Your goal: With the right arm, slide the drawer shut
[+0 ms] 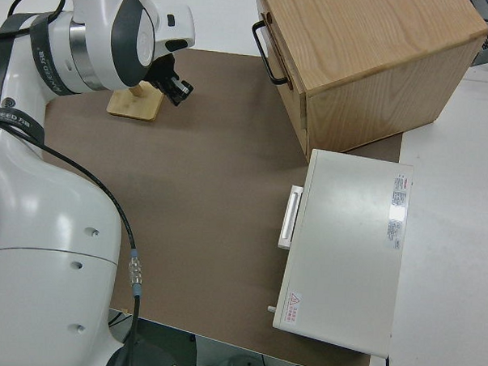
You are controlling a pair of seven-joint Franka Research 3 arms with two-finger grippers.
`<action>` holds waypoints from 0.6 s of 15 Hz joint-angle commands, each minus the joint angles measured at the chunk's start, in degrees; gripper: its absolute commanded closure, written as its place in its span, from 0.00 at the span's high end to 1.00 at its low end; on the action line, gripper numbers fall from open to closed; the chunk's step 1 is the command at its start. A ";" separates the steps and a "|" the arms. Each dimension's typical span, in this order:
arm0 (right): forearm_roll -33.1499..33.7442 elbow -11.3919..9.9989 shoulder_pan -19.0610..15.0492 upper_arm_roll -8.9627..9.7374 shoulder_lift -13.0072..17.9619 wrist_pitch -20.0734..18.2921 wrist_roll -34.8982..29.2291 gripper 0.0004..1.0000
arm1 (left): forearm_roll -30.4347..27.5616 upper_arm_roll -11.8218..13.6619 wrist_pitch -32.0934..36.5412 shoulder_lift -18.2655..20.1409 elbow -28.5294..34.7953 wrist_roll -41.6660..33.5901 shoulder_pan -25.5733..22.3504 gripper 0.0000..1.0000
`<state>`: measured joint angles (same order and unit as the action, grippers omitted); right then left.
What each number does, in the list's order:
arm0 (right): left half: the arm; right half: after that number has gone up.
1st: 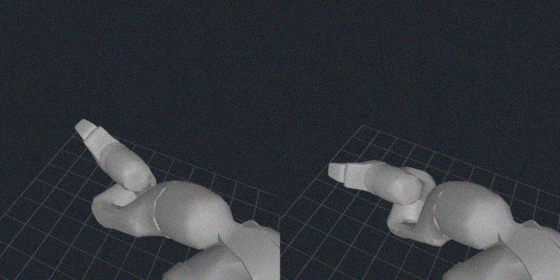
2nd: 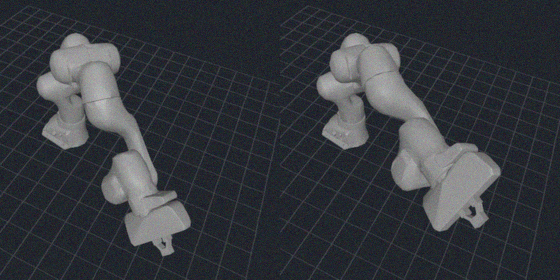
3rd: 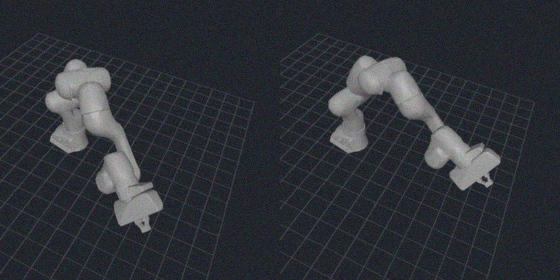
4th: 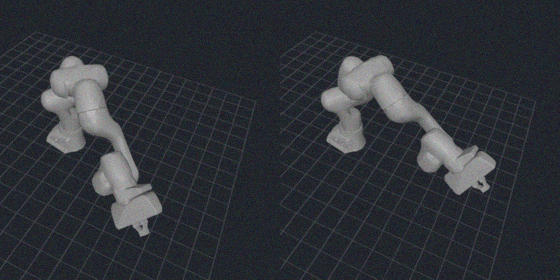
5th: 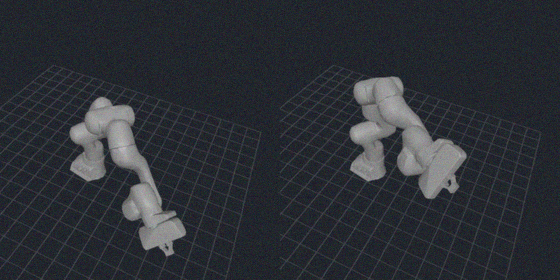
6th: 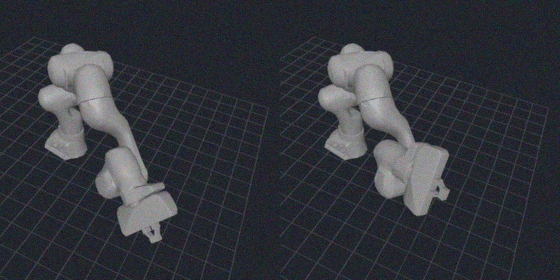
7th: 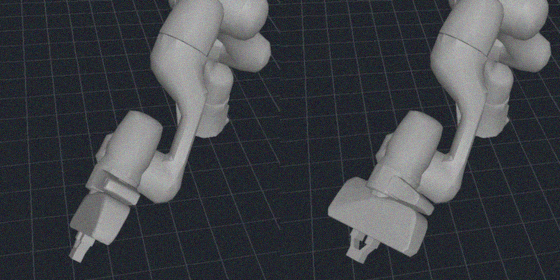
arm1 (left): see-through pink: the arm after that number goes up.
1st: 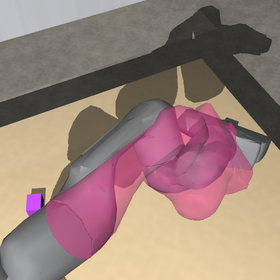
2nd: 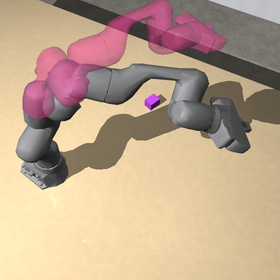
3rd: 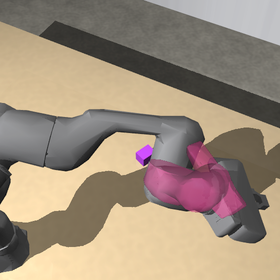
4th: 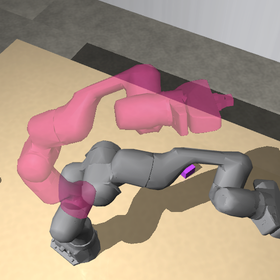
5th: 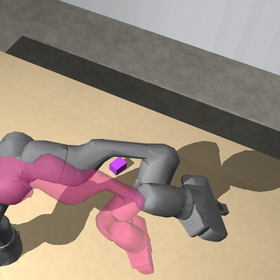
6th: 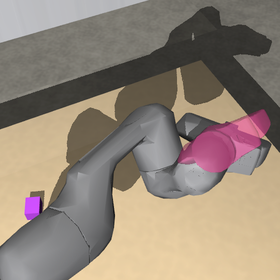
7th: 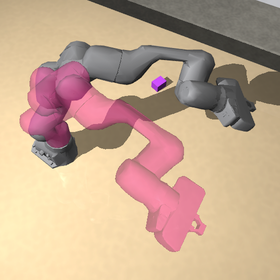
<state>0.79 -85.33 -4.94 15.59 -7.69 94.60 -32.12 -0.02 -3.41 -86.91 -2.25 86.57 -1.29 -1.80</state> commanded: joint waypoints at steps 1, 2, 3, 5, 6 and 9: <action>-2.20 -3.00 3.53 -6.35 2.41 -1.25 10.56 0.00 | 0.98 -0.37 1.13 -0.65 -1.49 -0.55 -0.22 0.99; -2.11 -2.91 3.44 -6.53 2.24 -1.26 12.41 0.00 | 0.98 -0.37 1.13 -0.65 -1.49 -0.55 -0.22 0.99; -1.93 -2.82 3.36 -6.62 2.15 -1.26 13.39 0.00 | 0.98 -0.37 1.13 -0.65 -1.49 -0.55 -0.22 0.99; -0.62 -2.65 3.53 -6.62 1.89 -1.61 14.88 0.00 | 0.98 -0.37 1.13 -0.65 -1.49 -0.55 -0.22 0.99; -0.18 -2.38 3.53 -6.53 1.80 -1.70 15.41 0.04 | 0.98 -0.37 1.13 -0.65 -1.40 -0.55 -0.22 0.99; 0.09 -0.98 3.62 -6.18 1.27 -1.70 15.50 0.64 | 0.98 -0.37 1.13 -0.65 -1.49 -0.55 -0.22 0.99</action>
<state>0.41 -87.03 -1.70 9.42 -6.54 93.39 -18.52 -0.02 -3.41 -86.91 -2.25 86.57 -1.29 -1.80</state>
